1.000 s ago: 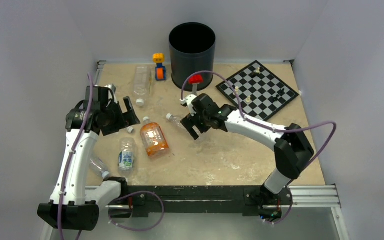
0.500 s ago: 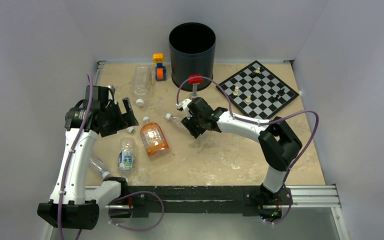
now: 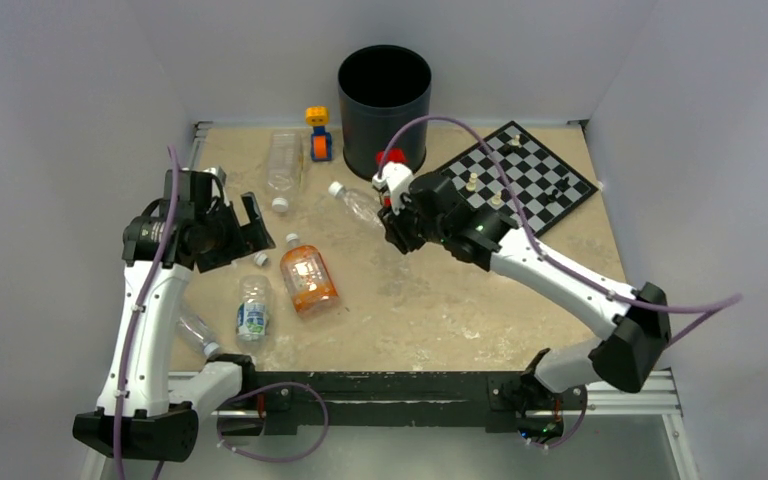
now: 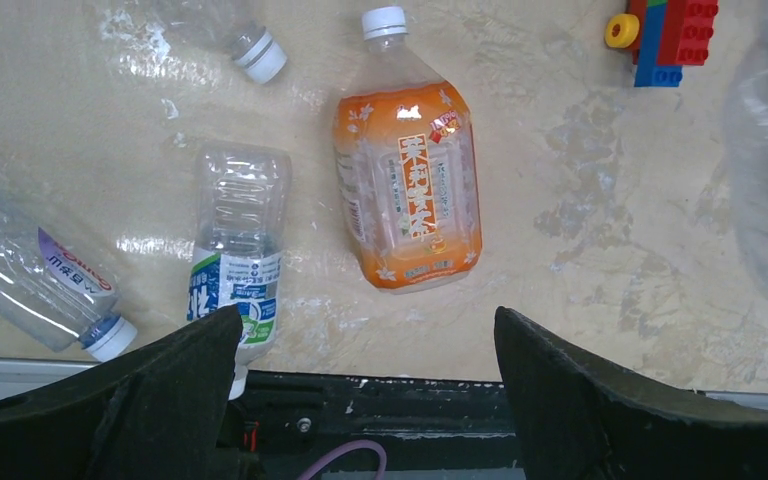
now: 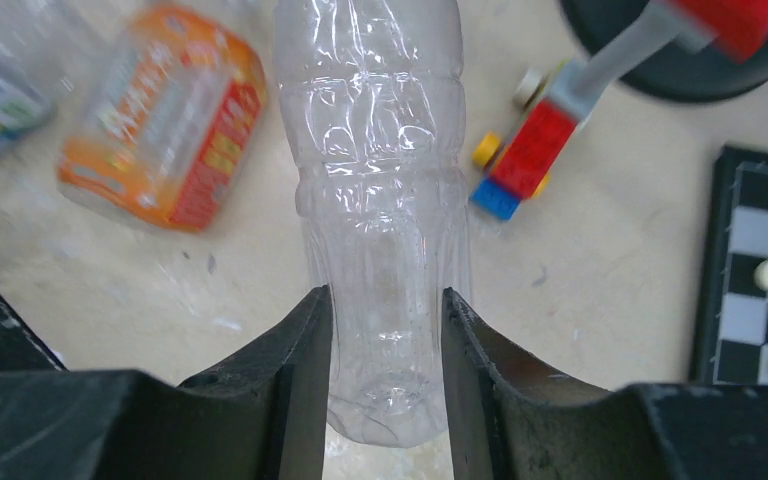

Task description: Put the plastic bottles in the bin

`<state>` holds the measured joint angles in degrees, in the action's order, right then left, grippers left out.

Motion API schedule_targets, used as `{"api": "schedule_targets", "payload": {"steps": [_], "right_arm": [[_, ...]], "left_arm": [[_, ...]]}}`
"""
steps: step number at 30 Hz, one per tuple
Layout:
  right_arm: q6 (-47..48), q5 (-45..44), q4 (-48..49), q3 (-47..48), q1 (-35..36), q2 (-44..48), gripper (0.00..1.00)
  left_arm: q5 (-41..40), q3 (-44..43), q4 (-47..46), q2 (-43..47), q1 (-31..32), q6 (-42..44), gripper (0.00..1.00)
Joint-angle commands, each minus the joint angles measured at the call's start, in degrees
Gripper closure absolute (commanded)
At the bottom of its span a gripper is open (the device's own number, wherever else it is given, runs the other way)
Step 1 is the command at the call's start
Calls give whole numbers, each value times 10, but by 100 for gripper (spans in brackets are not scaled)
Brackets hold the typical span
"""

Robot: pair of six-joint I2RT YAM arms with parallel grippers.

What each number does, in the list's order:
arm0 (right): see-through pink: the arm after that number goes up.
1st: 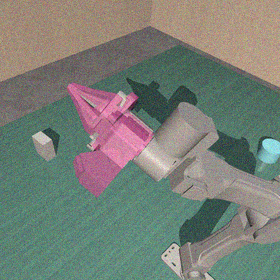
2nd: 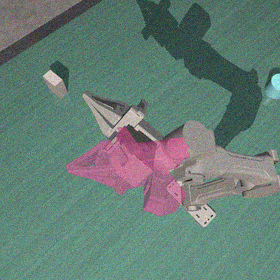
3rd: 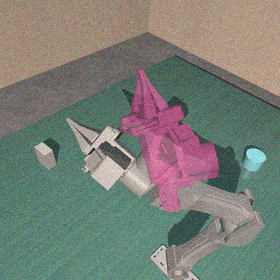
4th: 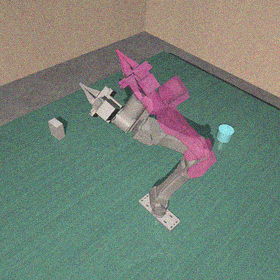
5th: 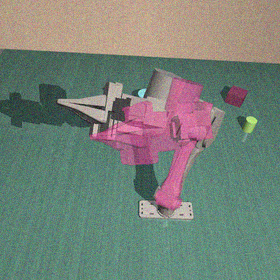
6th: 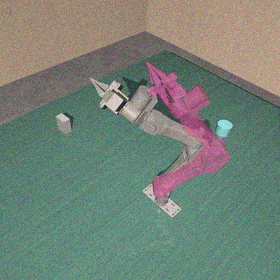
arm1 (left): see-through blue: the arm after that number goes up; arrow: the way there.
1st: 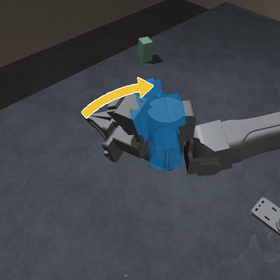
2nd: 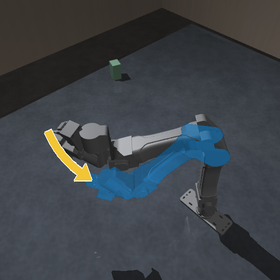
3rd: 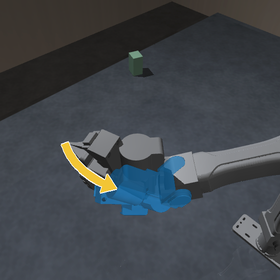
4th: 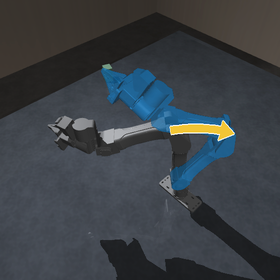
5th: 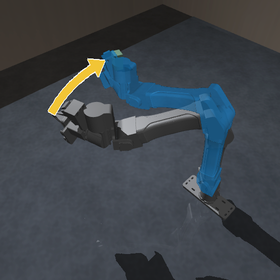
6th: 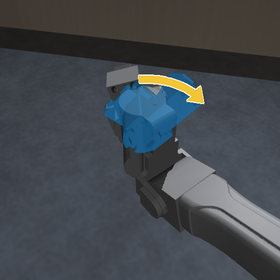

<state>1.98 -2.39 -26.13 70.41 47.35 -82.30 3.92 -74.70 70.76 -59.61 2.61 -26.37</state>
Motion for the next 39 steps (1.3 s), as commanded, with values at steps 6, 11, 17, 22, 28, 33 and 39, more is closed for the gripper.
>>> {"api": "schedule_targets", "payload": {"steps": [6,11,17,22,28,33,39], "right_arm": [[-53,-29,-23,231,-28,23,93],[-93,17,-15,378,-104,-59,92],[-86,-6,-21,605,-154,-233,91],[-92,-25,88,623,-175,-298,88],[-117,-36,164,661,-197,-379,66],[-118,-34,161,725,-198,-421,15],[-126,-18,170,657,-199,-339,7]], "left_arm": [[2,-68,22,-5,-5,-6,0],[3,-64,40,-2,-5,1,0],[0,-65,53,13,-5,2,0],[-1,-76,71,7,-5,5,0],[-6,-74,75,14,-5,-8,0],[0,-65,75,15,-5,-14,0],[-44,-56,80,13,-5,-35,0]]}}
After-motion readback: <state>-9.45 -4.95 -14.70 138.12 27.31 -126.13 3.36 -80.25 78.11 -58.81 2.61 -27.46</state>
